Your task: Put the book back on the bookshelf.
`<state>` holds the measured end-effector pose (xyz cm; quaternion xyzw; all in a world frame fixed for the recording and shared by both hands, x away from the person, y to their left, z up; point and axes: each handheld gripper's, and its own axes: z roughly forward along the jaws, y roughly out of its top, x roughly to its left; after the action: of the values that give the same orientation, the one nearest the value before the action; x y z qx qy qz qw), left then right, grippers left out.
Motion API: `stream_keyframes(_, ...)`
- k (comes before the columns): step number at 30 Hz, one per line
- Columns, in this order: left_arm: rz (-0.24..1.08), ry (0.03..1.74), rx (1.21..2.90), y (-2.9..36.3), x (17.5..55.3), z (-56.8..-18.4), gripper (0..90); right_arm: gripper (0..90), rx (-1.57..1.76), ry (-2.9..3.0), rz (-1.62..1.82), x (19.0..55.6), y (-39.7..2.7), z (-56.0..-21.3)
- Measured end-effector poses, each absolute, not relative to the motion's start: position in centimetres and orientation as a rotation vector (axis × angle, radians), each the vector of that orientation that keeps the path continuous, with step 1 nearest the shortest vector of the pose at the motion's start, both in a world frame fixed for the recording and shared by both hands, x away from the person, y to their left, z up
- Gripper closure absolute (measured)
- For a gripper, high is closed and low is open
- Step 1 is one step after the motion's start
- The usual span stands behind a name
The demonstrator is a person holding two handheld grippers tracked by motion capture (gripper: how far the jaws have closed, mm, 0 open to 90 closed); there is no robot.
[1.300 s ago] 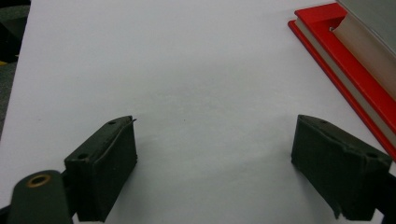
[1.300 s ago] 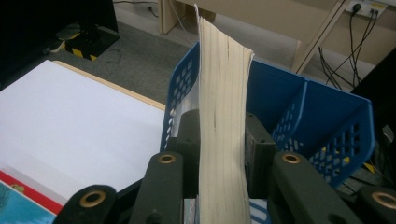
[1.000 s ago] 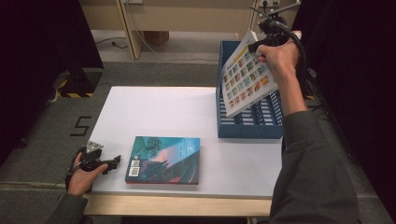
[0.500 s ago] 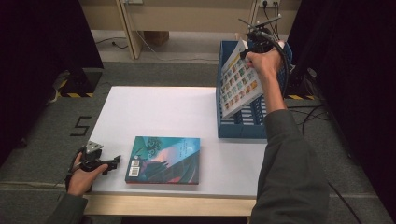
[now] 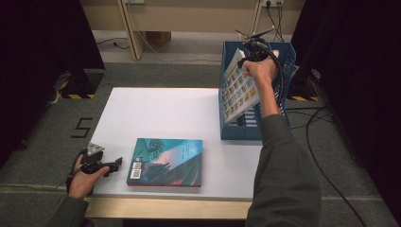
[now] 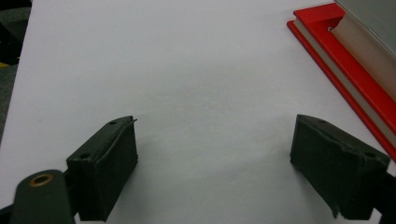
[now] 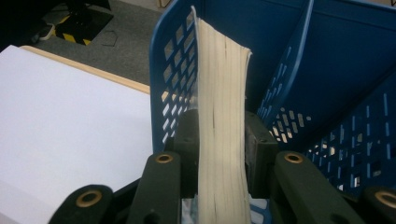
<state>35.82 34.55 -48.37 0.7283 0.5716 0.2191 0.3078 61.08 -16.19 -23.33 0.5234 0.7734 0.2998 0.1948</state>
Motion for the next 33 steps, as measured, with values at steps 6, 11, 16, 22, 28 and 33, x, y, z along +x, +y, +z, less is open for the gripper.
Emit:
stream_keyframes(6, 0.583, 1.512, 1.928, 34.5, 35.8, -48.4, 13.7, 65.7, 1.471, 2.148, 0.869, 60.8, -16.6, -23.4)
stream_keyframes(11, 0.584, 1.513, 1.927, 34.5, 35.8, -48.4, 13.7, 63.0, 1.481, 2.147, 0.880, 60.3, -16.9, -23.3)
stream_keyframes(16, 0.583, 1.513, 1.926, 34.5, 35.8, -48.4, 13.7, 64.2, 1.475, 2.147, 0.892, 60.3, -17.3, -23.3)
stream_keyframes(22, 0.584, 1.514, 1.927, 34.5, 35.8, -48.4, 13.8, 70.9, 1.456, 2.130, 0.827, 60.9, -16.4, -23.2)
stream_keyframes(28, 0.583, 1.513, 1.926, 34.5, 35.8, -48.4, 13.9, 66.5, 1.495, 2.114, 0.819, 62.6, -15.1, -23.3)
stream_keyframes(33, 0.584, 1.512, 1.926, 34.5, 35.7, -48.4, 14.3, 57.6, 1.511, 2.126, 0.819, 62.8, -14.9, -23.2)
